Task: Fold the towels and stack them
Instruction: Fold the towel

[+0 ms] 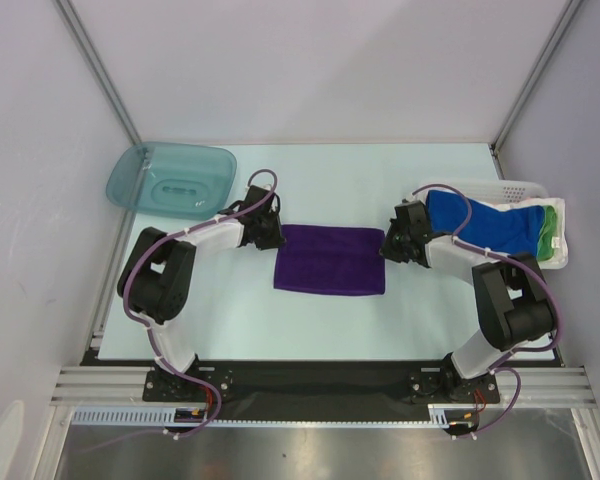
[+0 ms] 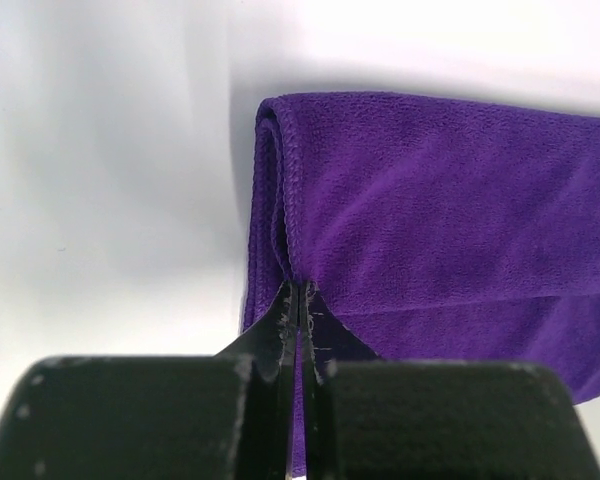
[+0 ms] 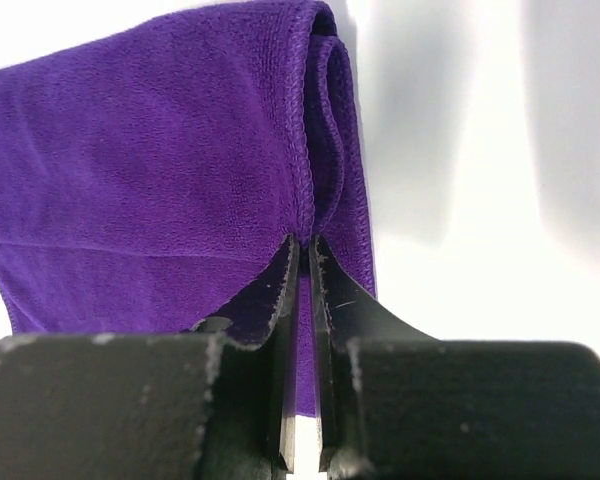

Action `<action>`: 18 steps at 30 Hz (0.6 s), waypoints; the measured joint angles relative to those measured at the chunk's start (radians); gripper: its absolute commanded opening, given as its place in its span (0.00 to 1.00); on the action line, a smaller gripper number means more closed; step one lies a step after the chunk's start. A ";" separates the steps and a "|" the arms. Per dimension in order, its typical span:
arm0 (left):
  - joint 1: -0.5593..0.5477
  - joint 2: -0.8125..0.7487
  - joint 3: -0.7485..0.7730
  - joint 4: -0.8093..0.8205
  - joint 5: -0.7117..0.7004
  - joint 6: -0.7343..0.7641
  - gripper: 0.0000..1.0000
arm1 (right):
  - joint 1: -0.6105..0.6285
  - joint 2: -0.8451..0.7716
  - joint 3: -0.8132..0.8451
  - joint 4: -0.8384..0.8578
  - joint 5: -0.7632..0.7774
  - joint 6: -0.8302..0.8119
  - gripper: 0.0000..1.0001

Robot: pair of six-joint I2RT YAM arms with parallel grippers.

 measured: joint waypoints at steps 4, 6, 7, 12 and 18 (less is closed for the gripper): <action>0.005 -0.002 0.000 0.000 0.014 -0.007 0.00 | 0.000 -0.018 0.003 -0.016 0.000 -0.002 0.00; 0.011 -0.008 0.000 0.000 0.019 -0.010 0.00 | 0.000 -0.034 0.003 -0.027 -0.001 -0.003 0.00; 0.015 -0.014 0.000 0.000 0.023 -0.011 0.00 | 0.000 -0.044 0.003 -0.032 -0.002 -0.003 0.00; 0.028 -0.061 -0.006 -0.001 0.040 -0.020 0.00 | -0.002 -0.095 0.003 -0.055 -0.006 -0.010 0.00; 0.032 -0.139 -0.033 0.005 0.052 -0.035 0.00 | -0.008 -0.151 0.003 -0.087 -0.016 -0.017 0.00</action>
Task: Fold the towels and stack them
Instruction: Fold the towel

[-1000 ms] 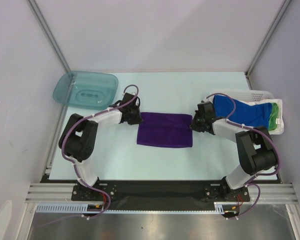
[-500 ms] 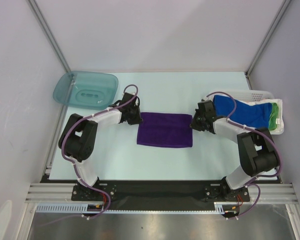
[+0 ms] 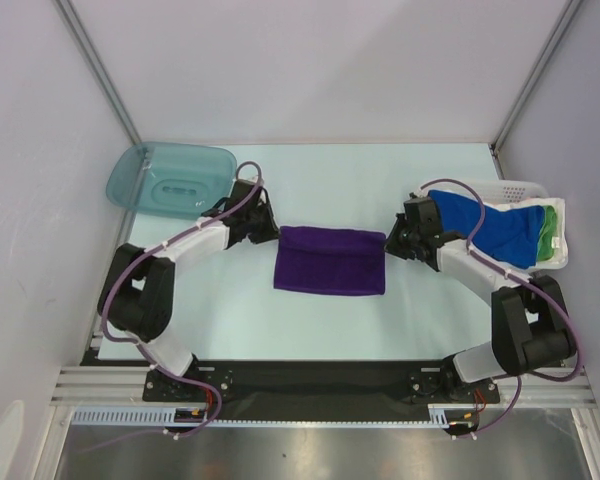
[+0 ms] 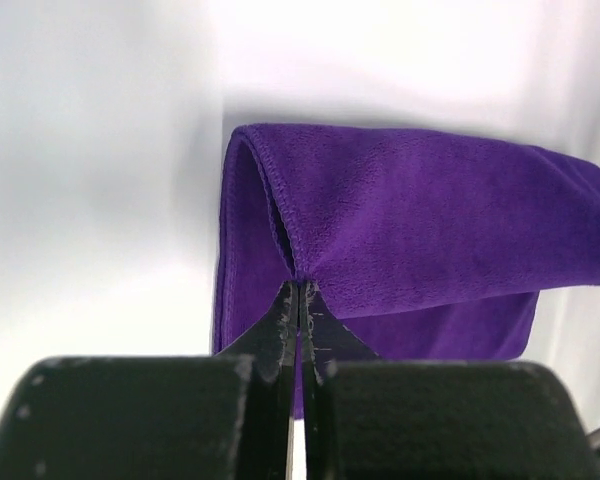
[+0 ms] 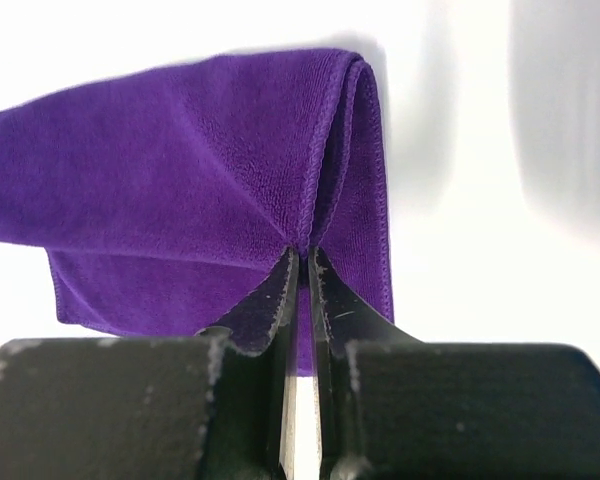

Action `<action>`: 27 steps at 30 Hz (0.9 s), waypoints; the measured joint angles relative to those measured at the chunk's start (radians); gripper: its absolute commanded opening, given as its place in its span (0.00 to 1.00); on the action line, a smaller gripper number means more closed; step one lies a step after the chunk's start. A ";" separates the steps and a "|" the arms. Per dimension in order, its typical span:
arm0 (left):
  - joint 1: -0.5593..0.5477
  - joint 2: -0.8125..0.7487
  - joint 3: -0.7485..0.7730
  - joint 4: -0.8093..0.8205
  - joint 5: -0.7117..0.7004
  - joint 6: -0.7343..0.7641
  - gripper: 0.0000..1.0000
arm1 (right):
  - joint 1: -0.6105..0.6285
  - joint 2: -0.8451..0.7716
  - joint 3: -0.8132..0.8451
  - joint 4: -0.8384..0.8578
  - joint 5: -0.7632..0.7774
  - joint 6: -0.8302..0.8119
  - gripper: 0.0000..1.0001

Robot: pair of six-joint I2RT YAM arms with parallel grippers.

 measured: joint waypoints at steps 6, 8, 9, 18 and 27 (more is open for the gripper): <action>0.004 -0.059 -0.065 0.001 0.017 -0.001 0.00 | -0.005 -0.052 -0.013 -0.019 -0.015 -0.001 0.00; 0.006 -0.073 -0.085 0.000 0.019 -0.001 0.00 | -0.005 -0.069 -0.024 -0.025 -0.018 -0.001 0.00; 0.007 -0.080 -0.095 0.001 0.021 -0.001 0.00 | -0.005 -0.077 -0.031 -0.029 -0.019 -0.001 0.00; 0.010 -0.142 -0.151 0.010 0.044 -0.002 0.00 | 0.000 -0.150 -0.078 -0.063 -0.035 0.000 0.00; 0.010 -0.175 -0.228 0.044 0.070 -0.007 0.00 | 0.025 -0.218 -0.124 -0.086 -0.037 0.004 0.00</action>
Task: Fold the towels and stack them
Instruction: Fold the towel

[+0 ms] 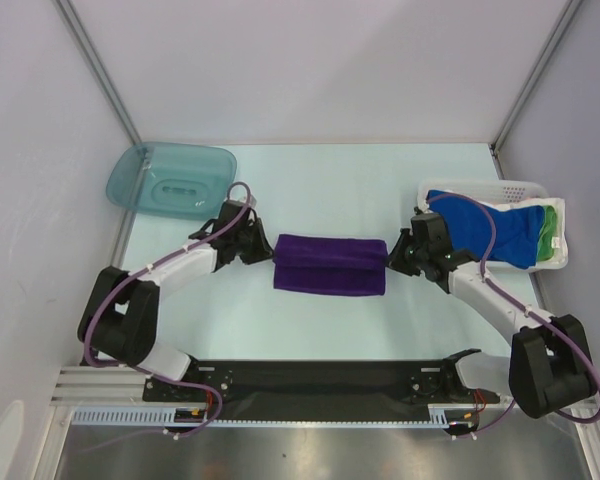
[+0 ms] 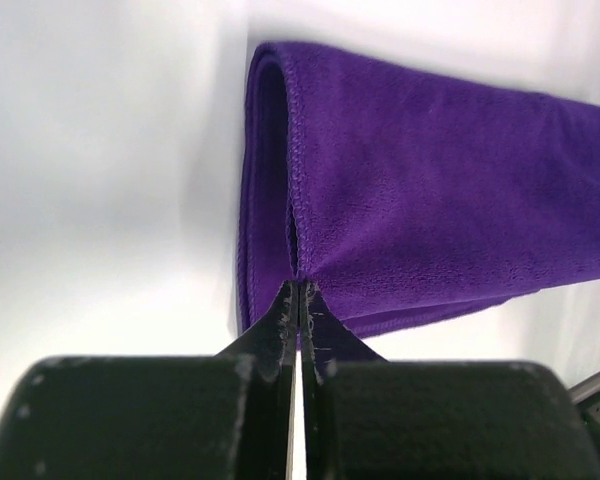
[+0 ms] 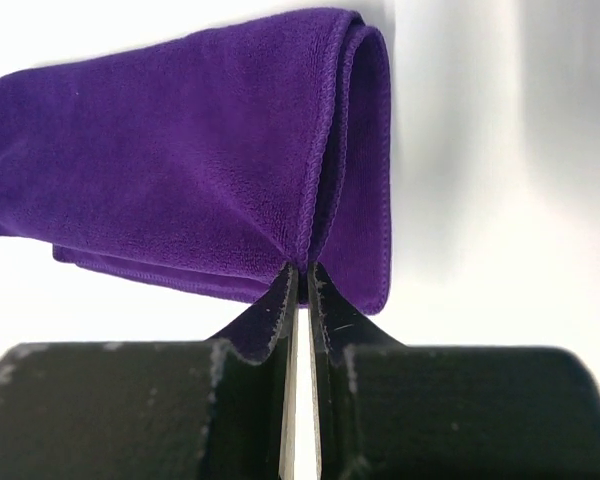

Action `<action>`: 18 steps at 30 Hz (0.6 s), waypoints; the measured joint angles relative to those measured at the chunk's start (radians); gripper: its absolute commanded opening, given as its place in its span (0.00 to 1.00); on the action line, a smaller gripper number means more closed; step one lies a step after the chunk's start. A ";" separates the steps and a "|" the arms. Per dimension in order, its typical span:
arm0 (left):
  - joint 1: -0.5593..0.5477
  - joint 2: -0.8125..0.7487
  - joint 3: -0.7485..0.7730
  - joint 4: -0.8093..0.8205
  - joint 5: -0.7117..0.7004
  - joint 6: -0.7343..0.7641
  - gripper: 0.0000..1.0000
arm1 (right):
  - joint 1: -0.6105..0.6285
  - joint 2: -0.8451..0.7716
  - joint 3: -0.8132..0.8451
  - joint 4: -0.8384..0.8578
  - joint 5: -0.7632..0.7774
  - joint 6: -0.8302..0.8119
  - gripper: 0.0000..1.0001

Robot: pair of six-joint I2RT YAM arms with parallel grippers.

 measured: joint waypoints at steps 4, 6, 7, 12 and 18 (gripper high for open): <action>0.000 -0.027 -0.042 0.007 0.007 -0.003 0.00 | 0.012 -0.021 -0.021 -0.005 0.000 0.007 0.00; 0.000 -0.043 -0.061 0.011 0.014 -0.003 0.00 | 0.016 -0.029 -0.032 -0.009 0.000 0.008 0.00; 0.000 -0.050 -0.068 0.012 0.018 -0.003 0.00 | 0.018 -0.033 -0.038 -0.010 0.000 0.011 0.00; 0.000 -0.074 -0.104 0.027 0.029 -0.008 0.00 | 0.033 -0.046 -0.056 -0.018 0.004 0.020 0.00; 0.000 -0.077 -0.137 0.047 0.035 -0.016 0.00 | 0.044 -0.057 -0.083 -0.020 0.005 0.031 0.00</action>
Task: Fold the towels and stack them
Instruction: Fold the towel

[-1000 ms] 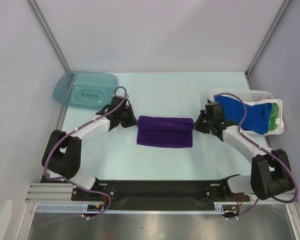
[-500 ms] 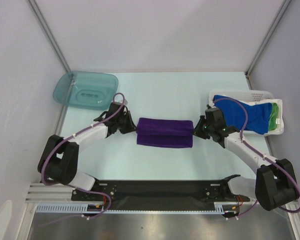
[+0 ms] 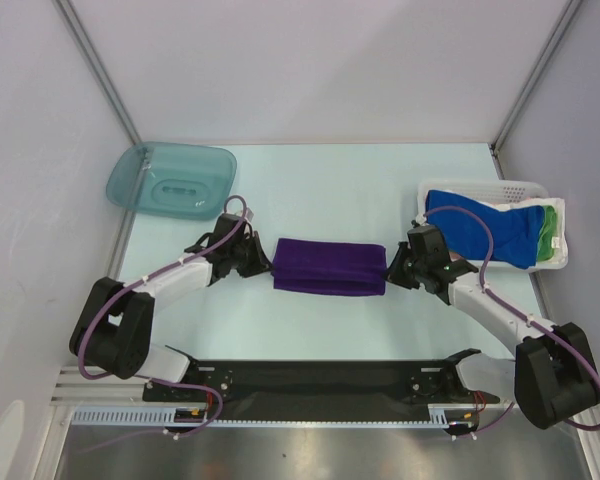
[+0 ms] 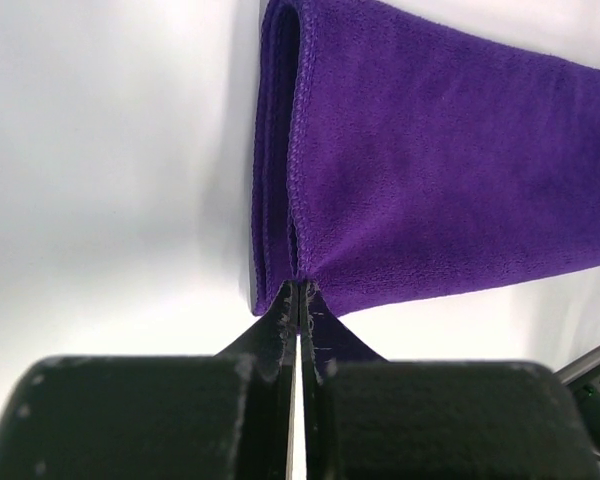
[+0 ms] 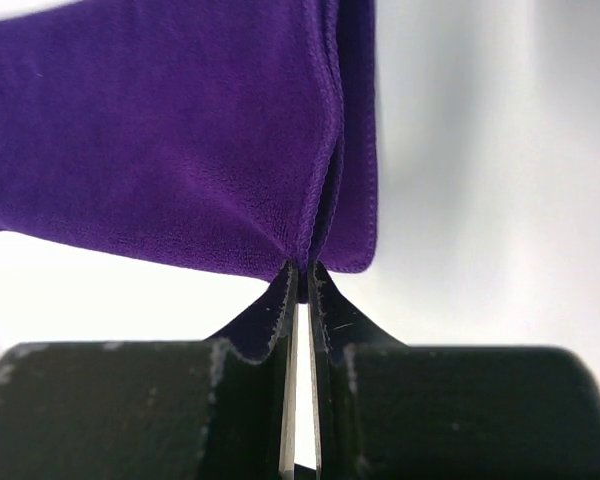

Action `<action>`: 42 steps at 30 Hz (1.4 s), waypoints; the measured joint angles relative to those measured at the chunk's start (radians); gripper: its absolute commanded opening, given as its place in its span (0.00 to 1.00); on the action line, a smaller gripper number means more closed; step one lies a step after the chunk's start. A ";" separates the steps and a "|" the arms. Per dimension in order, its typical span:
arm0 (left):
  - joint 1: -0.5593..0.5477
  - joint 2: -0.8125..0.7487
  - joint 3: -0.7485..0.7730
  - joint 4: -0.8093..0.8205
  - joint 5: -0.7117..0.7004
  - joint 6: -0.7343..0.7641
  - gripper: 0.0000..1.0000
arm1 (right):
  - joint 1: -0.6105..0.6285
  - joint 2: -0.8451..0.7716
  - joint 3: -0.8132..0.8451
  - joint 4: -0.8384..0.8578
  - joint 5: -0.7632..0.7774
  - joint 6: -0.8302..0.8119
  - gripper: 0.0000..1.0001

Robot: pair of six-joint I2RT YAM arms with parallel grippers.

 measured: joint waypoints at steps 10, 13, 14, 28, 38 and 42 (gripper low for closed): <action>-0.005 0.000 -0.038 0.025 0.013 -0.004 0.00 | 0.006 -0.003 -0.054 0.007 0.000 0.013 0.00; -0.010 0.000 -0.049 0.032 0.013 -0.004 0.00 | 0.006 -0.003 -0.061 0.014 0.000 0.016 0.00; -0.011 0.000 -0.053 0.035 0.013 -0.004 0.00 | 0.006 -0.003 -0.063 0.017 0.000 0.018 0.00; -0.013 -0.026 -0.083 0.032 0.011 -0.010 0.34 | 0.006 -0.026 -0.099 0.010 0.010 0.026 0.62; -0.020 -0.128 0.062 -0.071 0.013 0.050 0.35 | -0.069 0.038 0.016 0.008 0.041 -0.028 0.66; -0.024 -0.128 0.094 -0.091 0.024 0.078 0.35 | -0.063 0.177 0.075 0.086 0.033 -0.064 0.66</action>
